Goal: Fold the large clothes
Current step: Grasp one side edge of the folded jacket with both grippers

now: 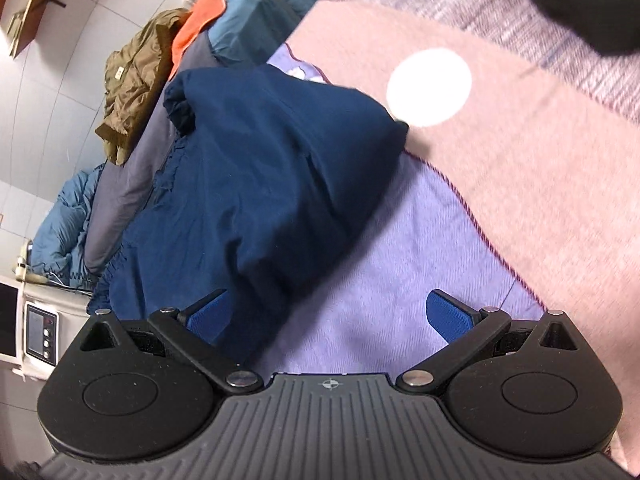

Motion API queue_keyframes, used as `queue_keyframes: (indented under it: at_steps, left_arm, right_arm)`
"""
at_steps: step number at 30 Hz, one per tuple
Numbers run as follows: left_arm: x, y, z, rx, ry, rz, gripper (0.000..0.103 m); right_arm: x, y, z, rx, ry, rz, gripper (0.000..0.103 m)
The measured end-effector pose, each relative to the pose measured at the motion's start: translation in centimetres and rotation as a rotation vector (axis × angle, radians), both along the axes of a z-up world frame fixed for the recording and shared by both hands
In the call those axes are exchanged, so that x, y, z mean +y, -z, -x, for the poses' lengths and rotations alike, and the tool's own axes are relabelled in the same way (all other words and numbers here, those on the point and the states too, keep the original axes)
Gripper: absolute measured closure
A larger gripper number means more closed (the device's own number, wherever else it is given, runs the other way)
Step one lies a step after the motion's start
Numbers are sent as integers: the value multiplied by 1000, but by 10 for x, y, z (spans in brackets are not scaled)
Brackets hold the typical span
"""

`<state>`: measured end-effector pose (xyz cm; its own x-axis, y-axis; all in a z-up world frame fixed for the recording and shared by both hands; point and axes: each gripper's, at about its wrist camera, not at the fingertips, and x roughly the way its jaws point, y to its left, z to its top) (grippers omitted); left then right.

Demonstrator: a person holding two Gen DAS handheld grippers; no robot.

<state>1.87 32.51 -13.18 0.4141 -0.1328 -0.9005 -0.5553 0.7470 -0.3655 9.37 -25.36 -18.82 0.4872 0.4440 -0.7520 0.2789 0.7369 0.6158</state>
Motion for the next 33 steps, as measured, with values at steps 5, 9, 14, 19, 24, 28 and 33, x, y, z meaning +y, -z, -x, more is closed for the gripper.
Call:
queue_keyframes:
  at_steps: [5,9,14,19,24,28,33]
  left_arm:
    - [9,12,7,-28,-62,85,0]
    - [18,16,11,-55,-112,121,0]
    - [25,23,2,-62,-103,151,0]
    - [30,29,-4,-67,-82,153,0]
    - [37,31,-15,-70,-50,162,0]
    - [40,27,-32,-68,-11,138,0]
    - [43,29,-54,-20,52,138,0]
  right_arm:
    - [-6,9,-2,15,16,-93,0]
    - [-14,17,-5,28,35,-148,0]
    - [-21,22,-19,14,59,-200,0]
    - [-30,25,-44,-2,90,-226,0]
    - [-31,25,-77,-18,61,-197,0]
    - [-32,24,-105,-39,13,-181,0]
    - [-24,23,-142,-40,-160,-140,0]
